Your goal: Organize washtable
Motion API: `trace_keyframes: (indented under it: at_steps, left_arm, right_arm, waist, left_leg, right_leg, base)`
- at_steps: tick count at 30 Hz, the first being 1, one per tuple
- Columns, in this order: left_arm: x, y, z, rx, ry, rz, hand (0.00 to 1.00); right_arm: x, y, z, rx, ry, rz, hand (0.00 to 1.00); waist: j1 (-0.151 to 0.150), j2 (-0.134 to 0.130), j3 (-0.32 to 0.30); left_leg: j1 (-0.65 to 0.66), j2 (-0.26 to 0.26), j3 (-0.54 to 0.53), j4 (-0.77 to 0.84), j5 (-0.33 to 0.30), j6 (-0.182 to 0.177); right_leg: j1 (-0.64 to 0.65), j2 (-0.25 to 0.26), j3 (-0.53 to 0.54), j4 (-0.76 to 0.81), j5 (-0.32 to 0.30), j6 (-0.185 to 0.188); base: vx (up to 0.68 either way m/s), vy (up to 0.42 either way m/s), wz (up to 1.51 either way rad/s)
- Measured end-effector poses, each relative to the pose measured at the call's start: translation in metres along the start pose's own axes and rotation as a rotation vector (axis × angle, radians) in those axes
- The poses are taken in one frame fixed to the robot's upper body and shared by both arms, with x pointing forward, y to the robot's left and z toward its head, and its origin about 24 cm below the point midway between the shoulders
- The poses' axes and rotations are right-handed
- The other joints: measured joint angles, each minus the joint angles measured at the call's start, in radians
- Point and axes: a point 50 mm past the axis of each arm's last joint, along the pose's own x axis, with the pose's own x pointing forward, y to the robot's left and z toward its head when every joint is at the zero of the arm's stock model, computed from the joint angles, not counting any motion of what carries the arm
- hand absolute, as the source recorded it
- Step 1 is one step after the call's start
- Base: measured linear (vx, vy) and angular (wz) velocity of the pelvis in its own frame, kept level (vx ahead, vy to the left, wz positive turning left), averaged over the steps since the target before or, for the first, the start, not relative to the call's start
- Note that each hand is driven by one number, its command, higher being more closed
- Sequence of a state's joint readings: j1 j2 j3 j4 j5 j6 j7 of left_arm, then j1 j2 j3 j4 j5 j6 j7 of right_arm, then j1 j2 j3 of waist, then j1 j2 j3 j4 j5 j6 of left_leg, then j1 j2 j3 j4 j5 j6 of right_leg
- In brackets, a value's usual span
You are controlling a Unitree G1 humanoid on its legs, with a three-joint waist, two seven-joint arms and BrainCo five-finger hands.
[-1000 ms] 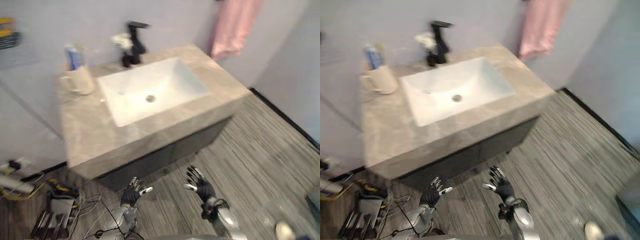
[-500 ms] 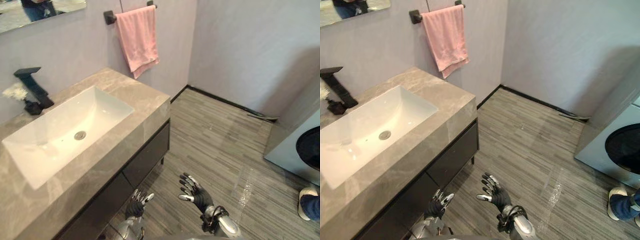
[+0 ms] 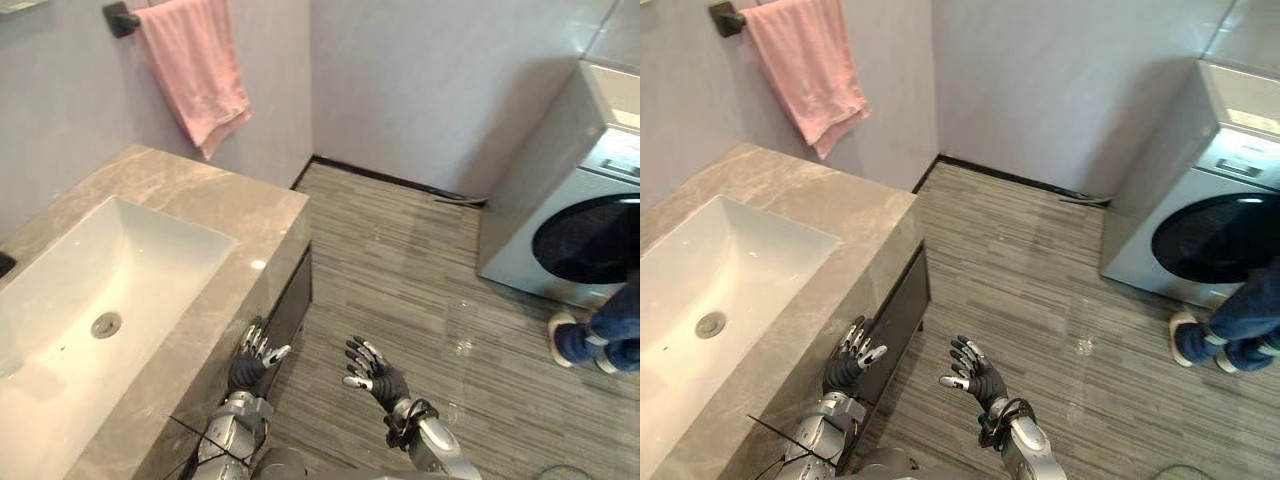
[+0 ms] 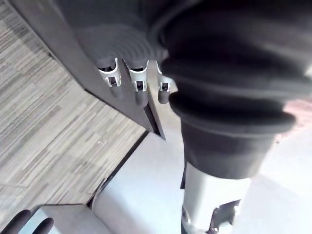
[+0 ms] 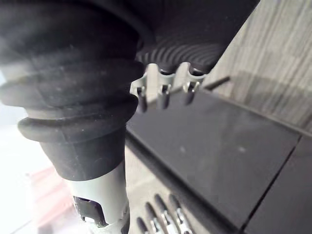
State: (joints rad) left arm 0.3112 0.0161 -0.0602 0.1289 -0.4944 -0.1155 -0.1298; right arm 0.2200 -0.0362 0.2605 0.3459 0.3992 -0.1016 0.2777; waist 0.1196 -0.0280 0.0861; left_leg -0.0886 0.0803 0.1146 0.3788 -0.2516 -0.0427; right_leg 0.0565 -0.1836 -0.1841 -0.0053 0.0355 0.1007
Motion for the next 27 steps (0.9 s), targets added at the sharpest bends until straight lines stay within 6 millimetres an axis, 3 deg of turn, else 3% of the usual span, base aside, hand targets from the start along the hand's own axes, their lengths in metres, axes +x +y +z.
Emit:
trace_keyframes:
  at_steps: [3,5,6,7,8,9,10,12,13,15,16,17,18,19,20,24,26,27]
  left_arm:
    - [0.002,-0.009,-0.002,0.001,0.01,-0.032,0.0]
    - [0.006,-0.017,-0.003,0.008,0.016,-0.064,0.0]
    - [0.009,-0.021,-0.002,0.023,0.016,-0.086,0.0]
    - [0.012,-0.026,-0.002,0.031,0.021,-0.101,0.0]
    - [0.015,-0.03,0.001,0.053,0.009,-0.121,0.0]
    - [0.017,-0.03,0.003,0.056,0.004,-0.123,0.0]
    - [0.019,-0.031,0.005,0.067,-0.002,-0.128,0.0]
    - [0.02,-0.031,0.008,0.083,-0.013,-0.131,0.0]
    - [0.021,-0.026,0.012,0.107,-0.023,-0.121,0.0]
    - [0.019,-0.02,0.009,0.115,-0.011,-0.089,0.0]
    - [0.018,-0.016,0.011,0.102,-0.023,-0.049,0.0]
    - [0.019,-0.011,0.015,0.099,-0.04,-0.021,0.0]
    - [0.019,-0.006,0.016,0.097,-0.043,0.007,0.0]
    - [0.022,-0.004,0.013,0.093,-0.028,0.03,0.0]
    - [0.022,-0.005,0.012,0.096,-0.025,0.032,0.0]
    - [0.027,-0.007,-0.002,0.054,0.022,0.079,0.0]
    - [0.025,-0.004,-0.01,0.022,0.052,0.102,0.0]
    - [0.022,0.0,-0.015,0.015,0.072,0.125,0.0]
  right_arm:
    - [-0.001,-0.008,-0.003,-0.014,0.019,-0.035,0.0]
    - [-0.002,-0.011,-0.001,-0.011,0.013,-0.057,0.0]
    - [-0.001,-0.012,0.001,0.005,-0.006,-0.072,0.0]
    - [-0.003,-0.014,0.003,0.008,-0.018,-0.085,0.0]
    - [-0.007,-0.02,0.005,0.013,-0.035,-0.113,0.0]
    - [-0.008,-0.02,0.005,0.019,-0.04,-0.118,0.0]
    - [-0.01,-0.019,0.006,0.021,-0.051,-0.118,0.0]
    - [-0.011,-0.018,0.006,0.019,-0.052,-0.118,0.0]
    - [-0.006,-0.016,0.011,0.014,-0.069,-0.108,0.0]
    - [-0.001,-0.017,0.019,0.013,-0.097,-0.109,0.0]
    - [0.002,-0.018,0.024,0.006,-0.112,-0.107,0.0]
    - [0.004,-0.016,0.023,0.015,-0.112,-0.104,0.0]
    - [0.004,-0.015,0.021,0.023,-0.104,-0.103,0.0]
    - [0.002,-0.017,0.021,0.027,-0.108,-0.114,0.0]
    - [0.0,-0.02,0.019,0.029,-0.102,-0.128,0.0]
    - [-0.02,-0.044,0.013,0.048,-0.088,-0.241,0.0]
    - [-0.025,-0.053,0.016,0.042,-0.093,-0.282,0.0]
    - [-0.026,-0.056,0.017,0.052,-0.101,-0.303,0.0]
  waist:
    - [-0.014,0.0,-0.001]
    - [-0.037,0.001,-0.001]
    - [-0.051,0.001,0.0]
    - [-0.06,0.011,0.0]
    - [-0.065,0.005,-0.003]
    - [-0.073,-0.003,-0.008]
    - [-0.088,-0.013,-0.012]
    - [-0.099,-0.018,-0.022]
    - [-0.098,-0.032,-0.032]
    - [-0.091,-0.007,-0.045]
    - [-0.105,-0.011,-0.046]
    - [-0.099,-0.045,-0.055]
    - [-0.095,-0.038,-0.051]
    - [-0.123,-0.033,-0.052]
    - [-0.133,-0.028,-0.053]
    - [-0.149,0.031,-0.057]
    - [-0.156,0.05,-0.049]
    - [-0.152,0.058,-0.041]
  left_leg:
    - [0.012,0.027,0.075,-0.04,-0.006,-0.001]
    - [0.018,0.051,0.131,-0.05,-0.015,0.0]
    - [0.039,0.085,0.203,-0.075,-0.004,-0.003]
    - [0.07,0.104,0.261,-0.101,0.009,-0.004]
    - [0.107,0.114,0.334,-0.115,0.013,-0.008]
    - [0.123,0.111,0.36,-0.111,0.011,-0.01]
    - [0.14,0.107,0.39,-0.099,-0.001,-0.027]
    - [0.152,0.119,0.43,-0.103,-0.008,-0.028]
    - [0.163,0.126,0.504,-0.106,-0.02,-0.04]
    - [0.198,0.157,0.636,-0.164,-0.005,-0.048]
    - [0.217,0.158,0.721,-0.171,0.012,-0.067]
    - [0.238,0.148,0.78,-0.157,0.008,-0.076]
    - [0.245,0.159,0.809,-0.138,0.003,-0.084]
    - [0.245,0.195,0.826,-0.082,0.003,-0.084]
    - [0.252,0.215,0.826,-0.056,0.003,-0.084]
    - [0.297,0.348,0.893,0.148,0.007,-0.077]
    - [0.305,0.408,0.89,0.287,0.056,-0.009]
    - [0.259,0.428,0.785,0.393,0.071,0.006]
  right_leg:
    - [-0.074,0.019,0.056,0.012,0.016,0.007]
    - [-0.116,0.038,0.022,0.017,0.039,-0.025]
    - [-0.119,0.042,-0.094,-0.014,0.017,-0.131]
    - [-0.12,0.013,-0.244,0.032,-0.027,-0.151]
    - [-0.144,-0.049,-0.375,0.126,-0.048,-0.158]
    - [-0.155,-0.074,-0.415,0.159,-0.037,-0.166]
    - [-0.172,-0.088,-0.443,0.2,0.025,-0.164]
    - [-0.193,-0.064,-0.444,0.193,0.057,-0.132]
    - [-0.209,-0.023,-0.44,0.117,0.064,-0.119]
    - [-0.197,-0.025,-0.655,0.095,-0.026,-0.161]
    - [-0.195,-0.104,-0.823,0.22,-0.063,-0.208]
    - [-0.18,-0.139,-0.924,0.253,-0.014,-0.187]
    - [-0.193,-0.125,-0.908,0.245,-0.008,-0.184]
    - [-0.18,-0.079,-0.885,0.198,0.0,-0.182]
    - [-0.172,-0.056,-0.869,0.173,0.005,-0.178]
    - [-0.154,0.059,-0.75,0.104,-0.003,-0.187]
    - [-0.145,0.097,-0.672,0.084,-0.015,-0.197]
    - [-0.135,0.101,-0.62,0.072,-0.015,-0.199]
  base:
    - [-0.13,-0.047,-1.08]
    - [-0.14,-0.087,-1.17]
    - [-0.15,-0.1,-1.5]
    - [-0.08,-0.048,-1.94]
    - [-0.03,0.011,-1.51]
    - [0.02,0.045,-1.36]
    - [0.0,0.034,-1.12]
    - [-0.04,-0.03,-1.37]
    - [-0.07,-0.105,-1.91]
    - [-0.03,-0.074,-2.07]
    - [0.11,-0.047,-1.94]
    - [0.15,-0.068,-1.94]
    - [0.18,-0.108,-1.39]
    - [0.12,-0.127,-0.84]
    - [0.13,-0.138,-0.75]
    - [0.13,0.005,-0.99]
    - [0.15,0.032,-1.25]
    - [0.14,0.034,-1.19]
